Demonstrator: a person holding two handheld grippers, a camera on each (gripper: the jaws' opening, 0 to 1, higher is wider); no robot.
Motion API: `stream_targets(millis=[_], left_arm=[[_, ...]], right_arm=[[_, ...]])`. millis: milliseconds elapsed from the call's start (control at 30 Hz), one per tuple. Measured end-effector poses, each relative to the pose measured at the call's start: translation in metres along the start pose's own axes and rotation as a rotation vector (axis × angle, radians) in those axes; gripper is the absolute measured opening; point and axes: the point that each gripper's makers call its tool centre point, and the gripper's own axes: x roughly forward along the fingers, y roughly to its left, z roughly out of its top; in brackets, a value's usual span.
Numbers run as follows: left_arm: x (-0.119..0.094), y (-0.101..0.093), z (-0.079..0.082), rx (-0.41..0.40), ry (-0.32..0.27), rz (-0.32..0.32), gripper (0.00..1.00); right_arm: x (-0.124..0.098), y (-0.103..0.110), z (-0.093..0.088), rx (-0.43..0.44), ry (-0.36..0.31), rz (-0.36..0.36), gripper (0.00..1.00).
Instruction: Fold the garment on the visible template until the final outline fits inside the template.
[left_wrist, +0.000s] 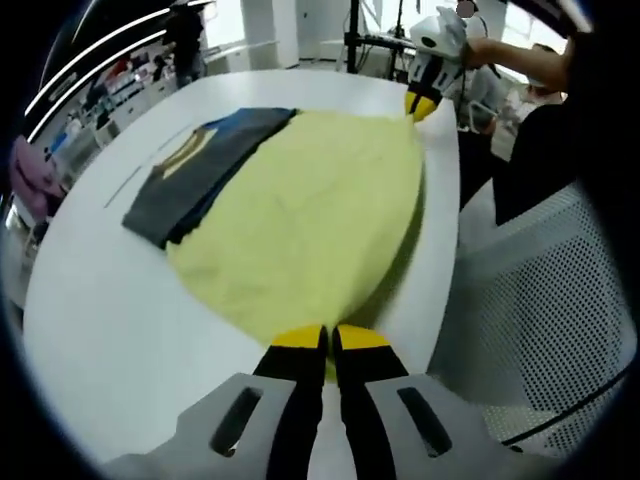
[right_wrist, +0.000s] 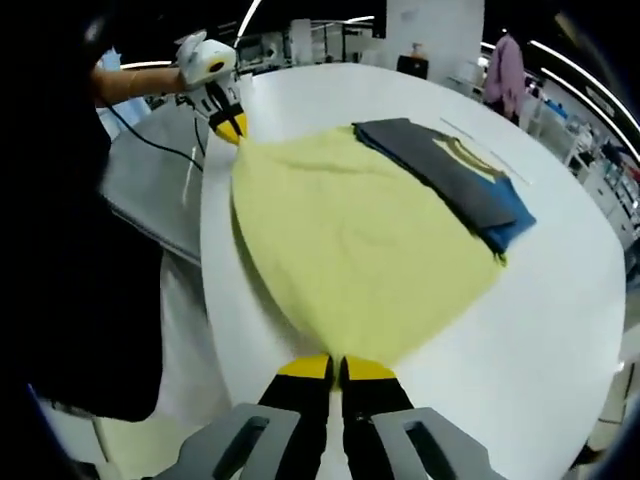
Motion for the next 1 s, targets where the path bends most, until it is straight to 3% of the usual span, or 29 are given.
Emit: stream_targets(millis=[367,1000], left_arm=[[-0.02,0.003,0.01,-0.037,-0.008,0.008,0.01],[-0.047,-0.016,0.014,-0.041,0.036,-0.045,0.01]], right_arm=[[-0.02,0.004,0.014,0.026,-0.039,0.002,0.0],[-0.051,0.032,0.029,0.011,-0.025,0.07,0.0]])
